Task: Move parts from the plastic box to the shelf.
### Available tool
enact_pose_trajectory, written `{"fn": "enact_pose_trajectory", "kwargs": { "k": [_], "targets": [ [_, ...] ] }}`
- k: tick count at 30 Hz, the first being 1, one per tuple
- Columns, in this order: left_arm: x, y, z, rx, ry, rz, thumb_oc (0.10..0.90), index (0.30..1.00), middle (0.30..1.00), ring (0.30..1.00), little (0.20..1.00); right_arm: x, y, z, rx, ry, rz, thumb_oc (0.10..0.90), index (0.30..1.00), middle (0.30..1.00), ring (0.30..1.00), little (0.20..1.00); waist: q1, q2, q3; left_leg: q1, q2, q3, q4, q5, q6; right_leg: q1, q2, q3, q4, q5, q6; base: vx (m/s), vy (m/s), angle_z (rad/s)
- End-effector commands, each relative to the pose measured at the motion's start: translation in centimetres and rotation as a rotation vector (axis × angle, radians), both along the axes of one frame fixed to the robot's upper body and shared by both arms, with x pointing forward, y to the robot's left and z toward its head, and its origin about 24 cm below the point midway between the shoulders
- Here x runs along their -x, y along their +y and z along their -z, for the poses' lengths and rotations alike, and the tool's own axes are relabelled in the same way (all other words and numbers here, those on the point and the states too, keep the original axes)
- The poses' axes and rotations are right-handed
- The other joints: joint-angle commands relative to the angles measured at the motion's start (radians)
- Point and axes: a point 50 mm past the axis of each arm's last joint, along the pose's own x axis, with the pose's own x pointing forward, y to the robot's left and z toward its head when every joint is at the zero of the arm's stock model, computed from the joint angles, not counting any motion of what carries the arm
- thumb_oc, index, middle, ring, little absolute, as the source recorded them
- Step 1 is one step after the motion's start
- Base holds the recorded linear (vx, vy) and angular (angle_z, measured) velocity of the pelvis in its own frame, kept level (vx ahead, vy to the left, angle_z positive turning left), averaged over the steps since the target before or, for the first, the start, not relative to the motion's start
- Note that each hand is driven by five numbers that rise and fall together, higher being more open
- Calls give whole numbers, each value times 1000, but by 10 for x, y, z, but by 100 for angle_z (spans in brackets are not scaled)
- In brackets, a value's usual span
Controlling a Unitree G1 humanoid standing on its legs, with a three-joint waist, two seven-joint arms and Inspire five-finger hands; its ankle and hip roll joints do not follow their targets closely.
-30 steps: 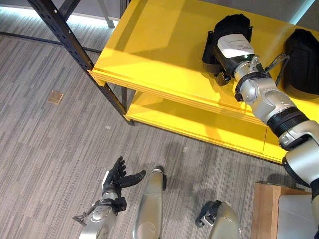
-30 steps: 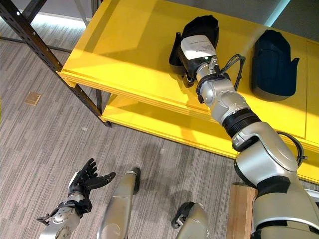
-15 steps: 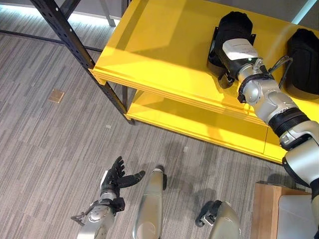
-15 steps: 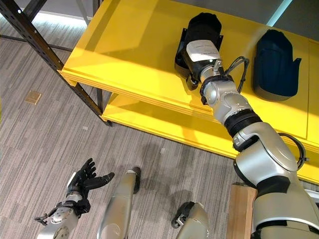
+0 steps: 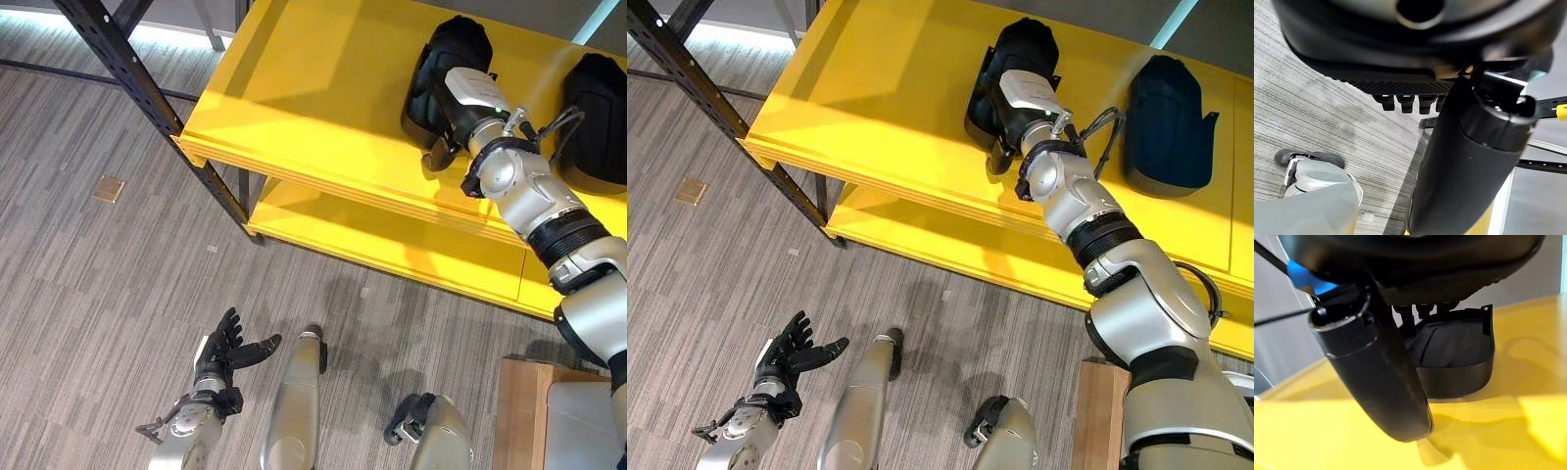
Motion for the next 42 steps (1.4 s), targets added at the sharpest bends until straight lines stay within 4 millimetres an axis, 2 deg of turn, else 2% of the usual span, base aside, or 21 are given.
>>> {"fn": "enact_pose_trajectory", "kwargs": {
  "k": [1,9,22,31,42],
  "targets": [
    [-10,10,-23,-32,-128,-7,900,1000,1000,1000,1000,17,15,-65,-55,-221,-112,900,1000,1000,1000,1000,15,-2,-23,61,63,-69,81,-143,-52,-1,15,19,-32,78,5,0,0,0],
    [-9,12,-23,-35,-127,-12,900,1000,1000,1000,1000,21,20,-67,-42,-222,-154,900,1000,1000,1000,1000,7,-7,-20,61,67,-65,84,-143,-52,-8,18,26,-31,79,4,0,0,0],
    [-9,14,-23,-41,-122,-14,900,1000,1000,1000,1000,25,14,-67,1,-221,-153,900,1000,1000,1000,1000,-2,-13,-20,56,70,-64,88,-142,-52,-13,20,25,-36,85,4,-3,1,0],
    [-9,15,-22,-44,-116,-16,900,1000,1000,1000,1000,26,12,-67,-32,-227,-164,900,1000,1000,1000,1000,-10,-15,-20,57,72,-61,85,-141,-52,-13,24,26,-44,90,3,0,0,0],
    [-8,14,-21,-37,-115,-27,900,1000,1000,1000,1000,30,10,-54,-103,-204,-205,900,1000,1000,1000,1000,-23,-19,-16,55,76,-58,83,-139,-53,-18,27,31,-44,89,3,-2,-1,-1]
  ]
}}
